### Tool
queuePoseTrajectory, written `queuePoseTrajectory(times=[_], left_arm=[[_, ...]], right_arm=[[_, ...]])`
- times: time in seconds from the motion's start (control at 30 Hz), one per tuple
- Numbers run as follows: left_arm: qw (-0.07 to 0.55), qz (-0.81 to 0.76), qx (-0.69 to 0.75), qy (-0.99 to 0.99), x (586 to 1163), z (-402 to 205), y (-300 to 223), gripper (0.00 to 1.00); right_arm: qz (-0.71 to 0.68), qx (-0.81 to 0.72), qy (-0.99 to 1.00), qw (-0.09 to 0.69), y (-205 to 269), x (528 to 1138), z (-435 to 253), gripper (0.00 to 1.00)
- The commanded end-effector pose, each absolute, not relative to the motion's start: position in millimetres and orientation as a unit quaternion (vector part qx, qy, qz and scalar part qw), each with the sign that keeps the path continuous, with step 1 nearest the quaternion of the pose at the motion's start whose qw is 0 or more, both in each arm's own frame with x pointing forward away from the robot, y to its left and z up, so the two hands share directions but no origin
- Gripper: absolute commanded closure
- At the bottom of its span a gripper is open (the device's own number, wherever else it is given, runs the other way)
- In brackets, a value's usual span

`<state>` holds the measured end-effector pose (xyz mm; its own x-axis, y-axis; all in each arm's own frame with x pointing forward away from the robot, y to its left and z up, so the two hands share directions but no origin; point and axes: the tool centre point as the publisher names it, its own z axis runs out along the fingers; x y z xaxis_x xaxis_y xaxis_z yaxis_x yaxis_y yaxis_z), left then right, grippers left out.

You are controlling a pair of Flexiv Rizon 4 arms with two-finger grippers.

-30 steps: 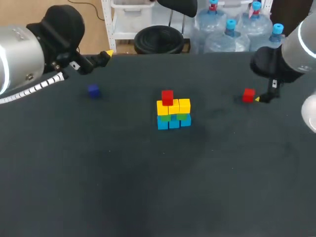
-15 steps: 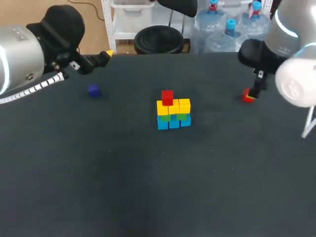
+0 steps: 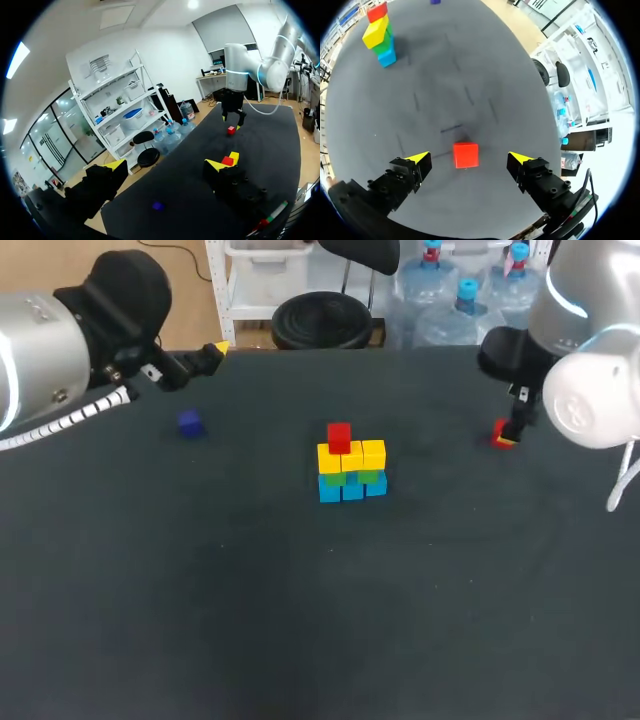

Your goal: Place the blue cubes, place green cubes on the blue cubes, place the yellow cubes on the green cubes, then place the red cubes on the yellow cubes, and place purple cube on the red cubes.

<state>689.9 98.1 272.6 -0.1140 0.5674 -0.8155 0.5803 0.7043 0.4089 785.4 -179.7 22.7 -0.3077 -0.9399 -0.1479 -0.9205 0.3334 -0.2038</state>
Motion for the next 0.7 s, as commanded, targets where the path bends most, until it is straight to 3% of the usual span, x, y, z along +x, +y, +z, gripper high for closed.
queuePoseTrajectory(times=[0.03,0.7], left_arm=[[0.541,-0.01,0.389,0.746,692,274,100,0.0],[0.541,-0.01,0.389,0.746,692,274,100,0.0]], right_arm=[[-0.042,-0.573,0.81,0.118,-177,788,17,0.0],[-0.024,-0.566,0.819,0.09,-184,798,-10,0.0]])
